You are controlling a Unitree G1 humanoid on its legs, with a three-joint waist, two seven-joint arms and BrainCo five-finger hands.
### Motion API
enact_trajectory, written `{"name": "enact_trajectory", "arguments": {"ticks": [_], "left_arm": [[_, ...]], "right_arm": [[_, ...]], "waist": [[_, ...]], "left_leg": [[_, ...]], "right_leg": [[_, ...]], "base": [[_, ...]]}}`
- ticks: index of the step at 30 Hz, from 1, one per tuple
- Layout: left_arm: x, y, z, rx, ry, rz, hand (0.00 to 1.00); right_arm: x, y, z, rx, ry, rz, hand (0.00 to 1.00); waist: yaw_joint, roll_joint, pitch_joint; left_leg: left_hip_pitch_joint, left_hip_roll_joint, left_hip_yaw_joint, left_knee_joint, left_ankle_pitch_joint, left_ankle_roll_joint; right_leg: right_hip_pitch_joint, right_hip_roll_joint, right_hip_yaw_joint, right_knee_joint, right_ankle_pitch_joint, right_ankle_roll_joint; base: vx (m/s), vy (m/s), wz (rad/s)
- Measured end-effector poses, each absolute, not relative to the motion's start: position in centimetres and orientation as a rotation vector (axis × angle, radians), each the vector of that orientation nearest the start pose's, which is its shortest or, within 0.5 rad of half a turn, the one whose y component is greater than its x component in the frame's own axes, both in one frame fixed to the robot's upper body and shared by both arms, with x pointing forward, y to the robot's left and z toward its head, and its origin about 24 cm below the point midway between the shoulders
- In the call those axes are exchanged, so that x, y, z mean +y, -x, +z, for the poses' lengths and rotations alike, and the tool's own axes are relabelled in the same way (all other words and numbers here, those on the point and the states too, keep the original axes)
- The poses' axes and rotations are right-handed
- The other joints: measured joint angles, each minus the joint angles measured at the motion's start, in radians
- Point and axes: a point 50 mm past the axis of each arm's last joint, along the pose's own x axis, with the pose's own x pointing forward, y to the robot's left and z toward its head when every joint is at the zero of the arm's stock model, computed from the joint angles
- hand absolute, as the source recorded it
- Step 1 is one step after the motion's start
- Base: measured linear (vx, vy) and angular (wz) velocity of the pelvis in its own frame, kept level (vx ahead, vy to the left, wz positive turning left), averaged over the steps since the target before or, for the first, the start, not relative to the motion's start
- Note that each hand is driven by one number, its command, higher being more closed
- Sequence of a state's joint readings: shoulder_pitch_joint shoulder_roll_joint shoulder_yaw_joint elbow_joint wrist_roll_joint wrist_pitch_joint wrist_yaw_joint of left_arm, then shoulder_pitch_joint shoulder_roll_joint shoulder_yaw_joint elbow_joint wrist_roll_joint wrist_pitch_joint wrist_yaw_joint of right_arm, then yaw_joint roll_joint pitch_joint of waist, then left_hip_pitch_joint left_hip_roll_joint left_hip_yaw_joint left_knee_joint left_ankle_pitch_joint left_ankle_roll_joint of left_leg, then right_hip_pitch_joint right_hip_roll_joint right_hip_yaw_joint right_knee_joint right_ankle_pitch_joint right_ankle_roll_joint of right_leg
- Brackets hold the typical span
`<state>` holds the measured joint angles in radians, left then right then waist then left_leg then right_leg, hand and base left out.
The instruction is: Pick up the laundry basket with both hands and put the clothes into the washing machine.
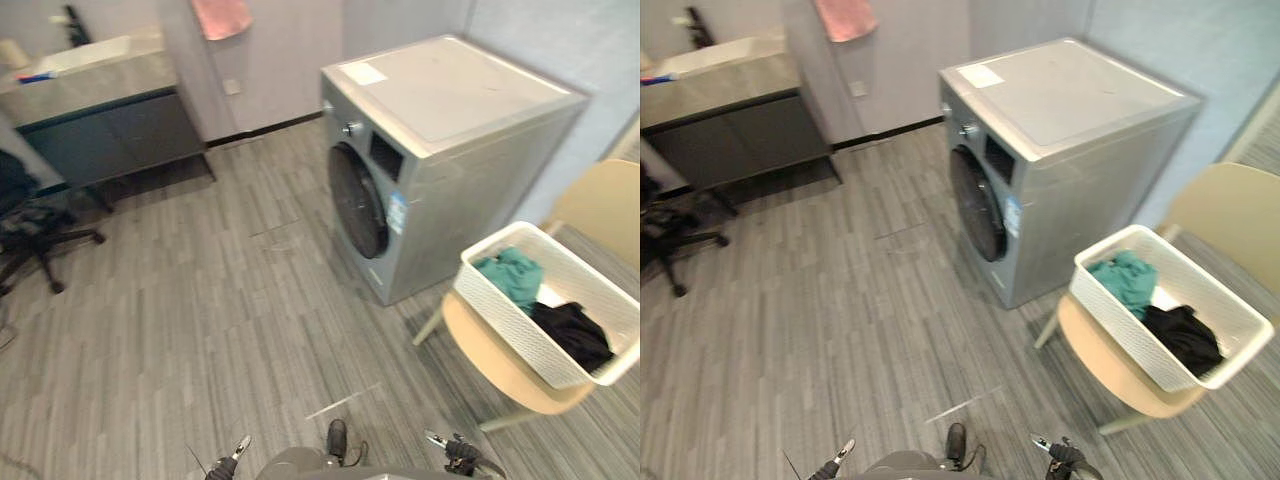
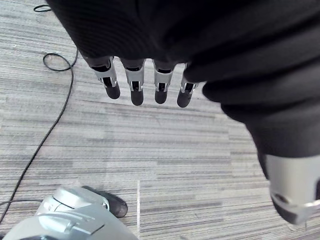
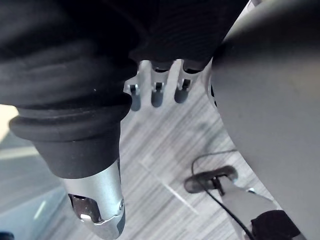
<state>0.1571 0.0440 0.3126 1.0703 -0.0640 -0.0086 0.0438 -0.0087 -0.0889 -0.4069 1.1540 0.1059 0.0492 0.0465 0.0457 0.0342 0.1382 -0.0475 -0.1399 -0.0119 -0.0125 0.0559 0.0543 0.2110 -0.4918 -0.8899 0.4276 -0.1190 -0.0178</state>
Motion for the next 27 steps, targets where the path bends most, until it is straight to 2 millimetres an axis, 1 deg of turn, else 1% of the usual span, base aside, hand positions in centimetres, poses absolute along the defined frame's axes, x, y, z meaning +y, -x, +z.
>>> {"name": "enact_trajectory", "arguments": {"ticks": [1, 2, 3, 4, 5, 6, 7, 9, 10, 11, 12, 13, 14, 15, 16, 17, 18, 19, 20, 21, 22, 23, 24, 25, 26, 27], "left_arm": [[20.7, -5.0, -16.9, 1.196, 0.15, 0.426, 0.0], [20.8, -4.5, -16.9, 1.21, 0.135, 0.414, 0.0], [21.0, -4.0, -17.0, 1.234, 0.112, 0.401, 0.0], [21.6, -3.0, -17.1, 1.277, 0.088, 0.406, 0.0], [22.1, -2.6, -17.0, 1.293, 0.068, 0.408, 0.0], [22.5, -2.2, -17.0, 1.312, 0.037, 0.395, 0.0], [22.5, -2.2, -17.0, 1.314, 0.032, 0.392, 0.0], [22.3, -2.6, -17.0, 1.301, 0.053, 0.406, 0.0], [22.3, -3.3, -16.9, 1.275, 0.067, 0.417, 0.0], [23.6, -4.4, -16.4, 1.219, 0.066, 0.456, 0.0], [23.2, -4.8, -16.4, 1.207, 0.075, 0.455, 0.0], [22.6, -5.2, -16.5, 1.193, 0.097, 0.453, 0.0], [22.1, -5.0, -16.6, 1.204, 0.11, 0.447, 0.0], [21.9, -5.2, -16.6, 1.201, 0.116, 0.443, 0.0], [21.7, -5.6, -16.6, 1.191, 0.129, 0.445, 0.0], [21.5, -5.9, -16.6, 1.183, 0.135, 0.441, 0.0], [21.0, -6.4, -16.6, 1.169, 0.144, 0.432, 0.0], [20.7, -6.6, -16.5, 1.16, 0.15, 0.428, 0.0], [20.5, -6.6, -16.6, 1.161, 0.155, 0.425, 0.0], [20.5, -6.8, -16.5, 1.155, 0.155, 0.425, 0.0], [20.4, -7.7, -16.4, 1.136, 0.157, 0.417, 0.0], [20.3, -7.9, -16.4, 1.132, 0.16, 0.414, 0.0], [20.4, -8.0, -16.3, 1.128, 0.156, 0.415, 0.0], [20.6, -8.0, -16.3, 1.122, 0.145, 0.418, 0.0], [20.7, -8.0, -16.2, 1.121, 0.139, 0.416, 0.0], [20.8, -8.1, -16.2, 1.116, 0.123, 0.405, 0.0]], "right_arm": [[-22.1, -9.9, -16.1, 1.126, -0.274, -0.412, 0.0], [-22.4, -9.9, -16.1, 1.125, -0.251, -0.4, 0.0], [-21.7, -10.5, -16.0, 1.118, -0.246, -0.366, 0.0], [-20.4, -11.3, -16.0, 1.098, -0.26, -0.32, 0.0], [-19.7, -11.5, -16.1, 1.09, -0.274, -0.299, 0.0], [-18.7, -11.9, -16.0, 1.076, -0.292, -0.272, 0.0], [-18.3, -12.0, -16.0, 1.065, -0.309, -0.272, 0.0], [-18.5, -12.1, -15.9, 1.052, -0.317, -0.283, 0.0], [-18.5, -12.0, -15.8, 1.039, -0.329, -0.298, 0.0], [-17.7, -11.4, -16.0, 1.04, -0.368, -0.315, 0.0], [-18.5, -11.3, -15.9, 1.027, -0.355, -0.325, 0.0], [-19.7, -11.1, -15.8, 1.029, -0.334, -0.355, 0.0], [-20.0, -10.3, -15.9, 1.046, -0.331, -0.37, 0.0], [-19.9, -9.9, -16.1, 1.058, -0.336, -0.374, 0.0], [-19.7, -9.8, -16.1, 1.059, -0.359, -0.388, 0.0], [-19.5, -9.8, -16.1, 1.058, -0.368, -0.388, 0.0], [-19.7, -9.7, -16.1, 1.058, -0.366, -0.395, 0.0], [-19.9, -9.1, -16.2, 1.071, -0.369, -0.412, 0.0], [-20.0, -8.9, -16.3, 1.073, -0.367, -0.417, 0.0], [-20.0, -9.1, -16.2, 1.069, -0.365, -0.415, 0.0], [-20.2, -9.0, -16.2, 1.068, -0.36, -0.418, 0.0], [-20.4, -9.0, -16.2, 1.069, -0.354, -0.419, 0.0], [-20.4, -9.2, -16.1, 1.072, -0.329, -0.405, 0.0], [-20.2, -9.8, -16.0, 1.063, -0.314, -0.385, 0.0], [-20.0, -10.3, -16.0, 1.055, -0.315, -0.375, 0.0], [-19.4, -11.2, -15.8, 1.036, -0.334, -0.363, 0.0]], "waist": [[-0.002, 0.005, -0.001], [-0.005, 0.01, -0.002], [-0.002, 0.011, 0.001], [-0.003, -0.005, 0.012], [-0.003, -0.018, 0.015], [-0.007, -0.052, 0.02], [-0.007, -0.068, 0.022], [-0.009, -0.067, 0.022], [-0.01, -0.071, 0.018], [-0.042, -0.137, 0.014], [-0.045, -0.079, 0.021], [-0.015, -0.075, 0.037], [-0.025, -0.055, 0.019], [-0.033, -0.046, 0.009], [-0.033, -0.034, -0.009], [-0.031, -0.027, -0.012], [-0.033, -0.024, -0.029], [-0.031, 0.005, -0.05], [-0.03, 0.002, -0.071], [-0.033, 0.01, -0.074], [-0.03, 0.018, -0.066], [-0.029, 0.025, -0.062], [-0.028, 0.031, -0.056], [-0.026, 0.019, -0.05], [-0.025, 0.016, -0.049], [-0.025, 0.015, -0.046]], "left_leg": [[0.004, -0.003, -0.012, 0.008, -0.004, 0.006], [0.011, 0.002, -0.024, 0.033, -0.011, 0.017], [0.012, 0.015, -0.037, 0.063, -0.024, 0.036], [0.016, 0.026, -0.044, 0.082, -0.034, 0.051], [0.022, 0.028, -0.044, 0.081, -0.038, 0.056], [0.042, 0.027, -0.043, 0.073, -0.039, 0.06], [0.053, 0.026, -0.041, 0.06, -0.04, 0.063], [0.066, 0.027, -0.041, 0.041, -0.048, 0.074], [0.093, 0.022, -0.039, -0.02, -0.068, 0.076], [0.007, -0.019, 0.023, 0.28, -0.138, 0.12], [0.004, 0.036, 0.014, 0.357, -0.263, 0.068], [0.031, 0.038, 0.046, 0.352, -0.321, 0.023], [0.057, 0.051, 0.04, 0.322, -0.318, 0.019], [0.061, 0.061, 0.035, 0.312, -0.318, 0.019], [0.059, 0.079, 0.035, 0.304, -0.319, 0.019], [0.058, 0.092, 0.035, 0.311, -0.324, 0.018], [0.054, 0.121, 0.032, 0.334, -0.354, 0.002], [0.041, 0.151, 0.028, 0.368, -0.38, -0.031], [0.035, 0.17, 0.03, 0.416, -0.389, -0.055], [-0.048, 0.194, 0.029, 0.611, -0.386, -0.094], [-0.125, 0.221, 0.032, 0.823, -0.34, -0.177], [-0.151, 0.241, 0.036, 0.912, -0.323, -0.209], [-0.187, 0.282, 0.047, 1.042, -0.319, -0.215], [-0.198, 0.315, 0.059, 1.083, -0.321, -0.21], [-0.201, 0.33, 0.066, 1.08, -0.322, -0.209], [-0.211, 0.368, 0.075, 1.046, -0.332, -0.191]], "right_leg": [[-0.022, -0.012, 0.05, 0.056, 0.012, -0.071], [-0.076, -0.008, 0.18, 0.131, 0.039, -0.133], [-0.155, 0.063, 0.406, 0.218, -0.022, -0.048], [-0.235, 0.164, 0.558, 0.301, -0.088, -0.011], [-0.27, 0.204, 0.591, 0.326, -0.114, -0.007], [-0.314, 0.256, 0.588, 0.336, -0.146, -0.011], [-0.34, 0.29, 0.541, 0.302, -0.149, -0.013], [-0.367, 0.319, 0.488, 0.228, -0.145, -0.007], [-0.391, 0.342, 0.468, 0.108, -0.126, 0.012], [-0.41, 0.282, 0.459, 0.006, -0.12, -0.001], [-0.42, 0.311, 0.451, 0.04, -0.094, 0.008], [-0.422, 0.319, 0.512, 0.075, -0.065, 0.021], [-0.407, 0.353, 0.545, 0.049, -0.065, 0.021], [-0.399, 0.371, 0.551, 0.018, -0.061, 0.015], [-0.383, 0.402, 0.564, -0.049, -0.046, -0.01], [-0.366, 0.42, 0.563, -0.078, -0.032, -0.026], [-0.328, 0.46, 0.563, -0.147, 0.004, -0.031], [-0.3, 0.5, 0.556, -0.214, 0.033, -0.04], [-0.285, 0.52, 0.554, -0.241, 0.032, -0.043], [-0.264, 0.538, 0.548, -0.254, 0.024, -0.054], [-0.227, 0.55, 0.548, -0.259, 0.02, -0.067], [-0.203, 0.556, 0.552, -0.259, 0.015, -0.072], [-0.155, 0.563, 0.569, -0.261, 0.008, -0.079], [-0.118, 0.557, 0.601, -0.272, 0.008, -0.079], [-0.104, 0.55, 0.62, -0.281, 0.009, -0.079], [-0.087, 0.537, 0.65, -0.297, 0.009, -0.078]], "base": [[0.13, 0.147, 0.91], [0.11, 0.108, 0.59], [0.09, 0.099, 0.44], [0.03, 0.051, 0.18], [0.02, 0.022, 0.1], [0.02, 0.001, 0.11], [0.01, -0.012, 0.16], [0.0, -0.019, 0.19], [0.16, -0.032, 0.6], [0.21, -0.08, 0.69], [0.27, -0.081, 0.36], [0.22, -0.094, -0.1], [0.17, -0.046, -0.14], [0.24, -0.087, 0.12], [0.19, -0.086, 0.09], [0.29, -0.131, -0.02], [0.26, -0.116, -0.04], [0.3, -0.116, -0.01], [0.35, -0.108, 0.03], [0.36, -0.1, -0.05], [0.41, -0.092, -0.1], [0.38, -0.049, -0.29], [0.35, 0.012, -0.46], [0.27, 0.048, -0.57], [0.22, 0.098, -0.74], [0.2, 0.153, -0.78]]}}
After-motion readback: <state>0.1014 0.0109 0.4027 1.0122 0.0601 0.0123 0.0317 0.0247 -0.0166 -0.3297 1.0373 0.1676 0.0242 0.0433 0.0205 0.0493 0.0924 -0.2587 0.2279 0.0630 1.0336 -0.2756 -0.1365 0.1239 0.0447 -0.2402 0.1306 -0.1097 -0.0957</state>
